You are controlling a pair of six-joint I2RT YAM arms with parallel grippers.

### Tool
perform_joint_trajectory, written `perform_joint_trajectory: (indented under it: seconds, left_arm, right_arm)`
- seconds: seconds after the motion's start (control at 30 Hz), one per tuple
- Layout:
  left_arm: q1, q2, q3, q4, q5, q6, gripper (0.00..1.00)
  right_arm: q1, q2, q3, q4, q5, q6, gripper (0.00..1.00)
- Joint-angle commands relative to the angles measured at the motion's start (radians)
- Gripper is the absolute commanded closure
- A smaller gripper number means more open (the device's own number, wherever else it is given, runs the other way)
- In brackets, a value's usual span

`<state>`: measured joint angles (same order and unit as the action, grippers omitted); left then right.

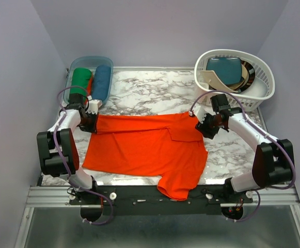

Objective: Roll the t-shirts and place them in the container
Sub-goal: Fold the T-shirt at the center of the board.

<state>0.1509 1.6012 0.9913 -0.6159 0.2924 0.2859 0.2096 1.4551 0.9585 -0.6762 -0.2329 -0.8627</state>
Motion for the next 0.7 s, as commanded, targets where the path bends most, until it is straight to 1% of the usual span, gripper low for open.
perform_joint_trajectory:
  seconds: [0.0,0.17,0.37,0.5,0.67]
  left_arm:
    - [0.029,-0.047,0.064,-0.071,-0.004,0.093,1.0]
    - [0.029,-0.037,0.093,-0.097,-0.016,0.131,1.0]
    - [0.029,-0.018,0.084,-0.094,-0.021,0.127,1.0]
    - [0.029,-0.015,0.081,-0.093,-0.013,0.111,1.0]
    - [0.029,-0.017,0.078,-0.088,-0.018,0.105,1.0]
  right_arm:
    - [0.008,0.016,0.034,-0.054,-0.078,-0.077,0.37]
    - [0.017,0.022,0.063,-0.115,-0.14,-0.136,0.35]
    - [0.05,-0.004,0.019,-0.086,-0.16,-0.277,0.34]
    - [0.085,0.019,0.006,-0.08,-0.145,-0.369,0.34]
    - [0.111,0.05,0.005,-0.066,-0.128,-0.444,0.34]
